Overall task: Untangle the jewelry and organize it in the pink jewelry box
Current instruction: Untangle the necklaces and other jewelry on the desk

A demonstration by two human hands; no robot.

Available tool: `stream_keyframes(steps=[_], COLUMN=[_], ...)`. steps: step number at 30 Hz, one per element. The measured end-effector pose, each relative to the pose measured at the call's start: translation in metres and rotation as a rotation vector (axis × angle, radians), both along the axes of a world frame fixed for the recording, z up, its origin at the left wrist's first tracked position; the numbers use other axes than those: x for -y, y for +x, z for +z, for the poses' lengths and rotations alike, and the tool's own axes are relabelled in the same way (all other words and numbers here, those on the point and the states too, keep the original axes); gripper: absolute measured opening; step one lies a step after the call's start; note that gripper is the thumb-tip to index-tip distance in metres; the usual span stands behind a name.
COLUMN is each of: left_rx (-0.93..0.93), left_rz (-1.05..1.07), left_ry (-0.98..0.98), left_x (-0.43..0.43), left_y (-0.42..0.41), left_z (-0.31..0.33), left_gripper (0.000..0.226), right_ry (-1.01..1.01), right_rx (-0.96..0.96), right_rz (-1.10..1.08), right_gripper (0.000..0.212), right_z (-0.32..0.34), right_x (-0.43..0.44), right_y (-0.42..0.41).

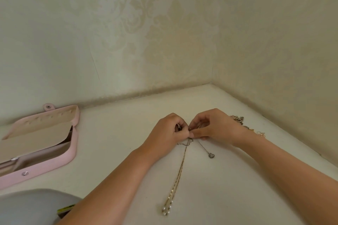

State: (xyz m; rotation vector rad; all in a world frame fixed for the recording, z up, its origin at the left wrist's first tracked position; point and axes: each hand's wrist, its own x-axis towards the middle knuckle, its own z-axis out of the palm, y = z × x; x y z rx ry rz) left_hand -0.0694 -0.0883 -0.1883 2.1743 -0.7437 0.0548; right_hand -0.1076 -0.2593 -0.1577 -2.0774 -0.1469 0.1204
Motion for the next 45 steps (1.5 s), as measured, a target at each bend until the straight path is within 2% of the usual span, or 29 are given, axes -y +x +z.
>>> stream_keyframes(steps=[3, 9, 13, 18, 20, 23, 28, 32, 35, 40, 45], left_rx=[0.016, 0.049, 0.092, 0.032, 0.017, 0.011, 0.019, -0.028, -0.110, -0.230, -0.301], left_rz=[-0.027, -0.052, -0.051, -0.056, -0.063, -0.073, -0.094, -0.109, -0.074, 0.021, 0.006], left_ry=[0.041, 0.061, 0.050, 0.006, -0.003, 0.010, 0.029, -0.001, -0.107, -0.244, -0.338], left_x=[0.001, 0.001, 0.001, 0.001, 0.001, 0.000, -0.001, -0.001, -0.001, -0.001, -0.003], left_y=[0.003, 0.007, 0.006, 0.005, 0.004, 0.003, 0.003, -0.001, -0.003, -0.002, 0.001], left_z=[0.000, -0.002, -0.002, -0.001, 0.000, 0.000, 0.000, 0.002, 0.002, 0.005, 0.006], left_gripper=[0.015, 0.024, 0.018, 0.024, 0.026, 0.031, 0.042, 0.031, 0.027, 0.010, 0.004], right_ry=[-0.029, 0.107, 0.119, 0.111, 0.108, 0.076, -0.143, -0.227, -0.218, -0.141, -0.042], right_rx=[0.015, -0.050, -0.035, 0.035, 0.048, 0.080, 0.218, 0.326, 0.341, 0.278, 0.193], right_rz=[-0.030, -0.042, -0.056, -0.091, -0.110, -0.121, -0.214, -0.265, -0.279, -0.199, -0.174], right_gripper=[0.014, 0.024, 0.015, 0.003, 0.006, 0.007, 0.008, 0.011, 0.015, 0.010, 0.004], right_z=[0.000, 0.002, 0.002, 0.000, -0.001, -0.003, -0.005, -0.007, -0.006, -0.005, -0.005], right_x=[-0.003, -0.001, -0.001, -0.007, -0.008, -0.009, -0.012, -0.018, -0.020, -0.015, -0.009], right_y=[-0.001, 0.000, 0.001, 0.000, -0.001, -0.003, -0.006, -0.007, -0.009, -0.003, 0.003])
